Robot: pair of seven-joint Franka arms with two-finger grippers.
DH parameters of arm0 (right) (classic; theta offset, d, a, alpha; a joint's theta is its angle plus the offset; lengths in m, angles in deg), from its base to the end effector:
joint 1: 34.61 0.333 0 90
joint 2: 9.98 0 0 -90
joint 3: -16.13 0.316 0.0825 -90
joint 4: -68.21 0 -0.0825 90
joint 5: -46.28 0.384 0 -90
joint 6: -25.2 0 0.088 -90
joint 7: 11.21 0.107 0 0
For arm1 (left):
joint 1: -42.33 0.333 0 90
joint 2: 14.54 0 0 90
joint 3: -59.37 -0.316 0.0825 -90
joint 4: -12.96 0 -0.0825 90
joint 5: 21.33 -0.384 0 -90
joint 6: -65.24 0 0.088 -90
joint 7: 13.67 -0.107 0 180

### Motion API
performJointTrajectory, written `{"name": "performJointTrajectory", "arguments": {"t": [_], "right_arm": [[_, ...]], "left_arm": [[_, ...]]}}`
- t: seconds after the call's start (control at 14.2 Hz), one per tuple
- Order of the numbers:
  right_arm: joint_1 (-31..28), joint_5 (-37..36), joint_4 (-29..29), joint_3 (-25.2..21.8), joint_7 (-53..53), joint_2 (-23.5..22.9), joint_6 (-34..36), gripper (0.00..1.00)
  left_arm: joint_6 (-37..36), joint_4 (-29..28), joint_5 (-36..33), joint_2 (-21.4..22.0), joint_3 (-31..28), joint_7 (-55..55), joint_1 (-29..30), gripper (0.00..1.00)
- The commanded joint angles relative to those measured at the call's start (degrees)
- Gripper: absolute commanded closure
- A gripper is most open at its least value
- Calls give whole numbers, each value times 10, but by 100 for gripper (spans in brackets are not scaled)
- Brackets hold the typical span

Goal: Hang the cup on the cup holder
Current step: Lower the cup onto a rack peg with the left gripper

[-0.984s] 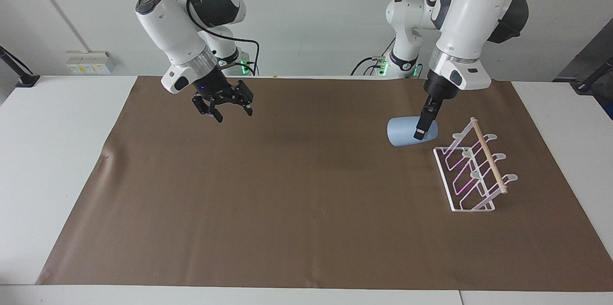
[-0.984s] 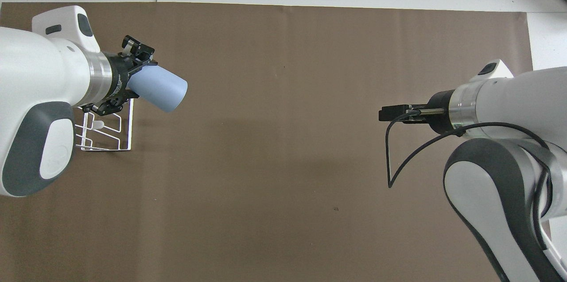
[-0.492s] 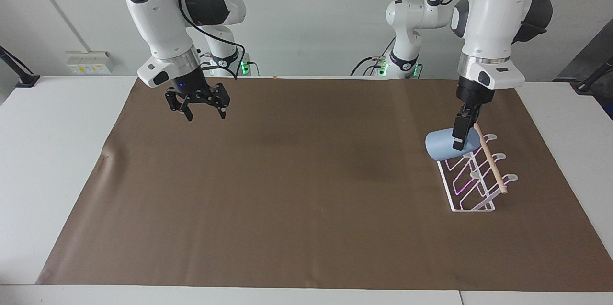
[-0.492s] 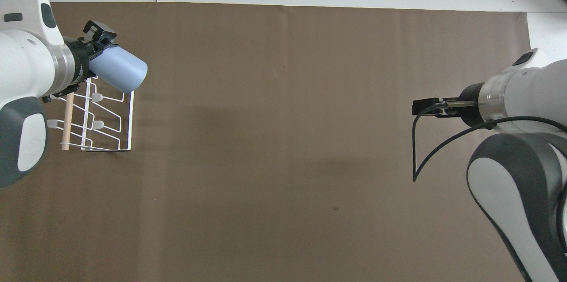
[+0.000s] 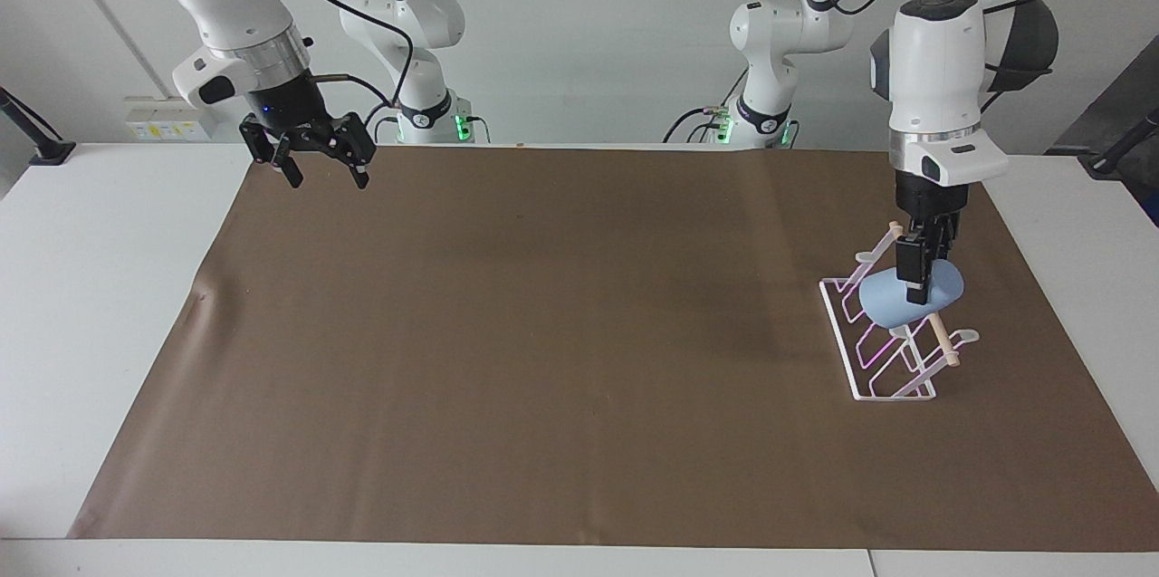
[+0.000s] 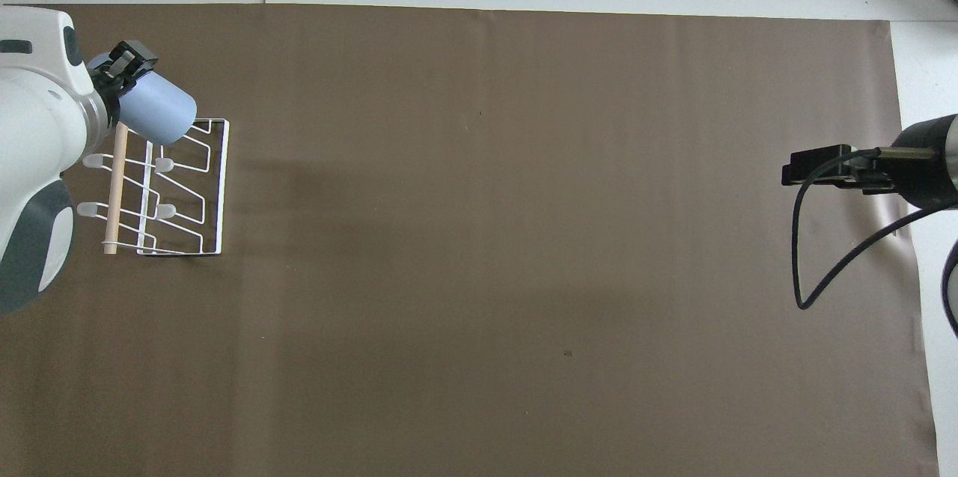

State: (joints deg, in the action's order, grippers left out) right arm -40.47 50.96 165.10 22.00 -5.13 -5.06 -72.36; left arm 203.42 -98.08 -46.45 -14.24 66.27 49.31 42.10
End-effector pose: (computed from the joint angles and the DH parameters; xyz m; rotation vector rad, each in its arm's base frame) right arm 0.5399 0.0102 0.6262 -3.0557 0.1724 -0.1426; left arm 0.5925 -0.0718 0.5367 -2.7881 -1.0439 -0.9111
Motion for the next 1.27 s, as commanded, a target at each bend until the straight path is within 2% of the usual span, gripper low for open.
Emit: {"name": "performJointTrajectory", "arguments": {"t": [0.0,0.21,0.35,0.49,0.63,0.7,0.98,1.19], "right_arm": [[-19,-16,-43,5,15,-4,53,0],[-38,-16,-75,3,14,-4,98,0],[-36,-17,-77,0,15,-5,100,0],[-29,-17,-77,-4,14,-4,103,0],[18,-19,-77,-72,10,-4,107,0],[23,-18,-75,-89,8,-5,108,0],[18,-23,-78,-89,8,-19,116,0],[27,-43,-34,-89,8,10,121,0]], "left_arm": [[57,-39,-53,9,4,-5,22,100],[91,-45,-71,-7,4,-1,34,100],[95,-45,-73,-14,4,3,32,100],[112,-46,-103,-28,4,21,31,100],[126,-45,-147,-43,4,63,30,100],[134,-46,-171,-49,4,80,30,100],[156,-67,-186,-49,4,93,31,100],[170,-94,-201,-42,4,93,32,100]]}}
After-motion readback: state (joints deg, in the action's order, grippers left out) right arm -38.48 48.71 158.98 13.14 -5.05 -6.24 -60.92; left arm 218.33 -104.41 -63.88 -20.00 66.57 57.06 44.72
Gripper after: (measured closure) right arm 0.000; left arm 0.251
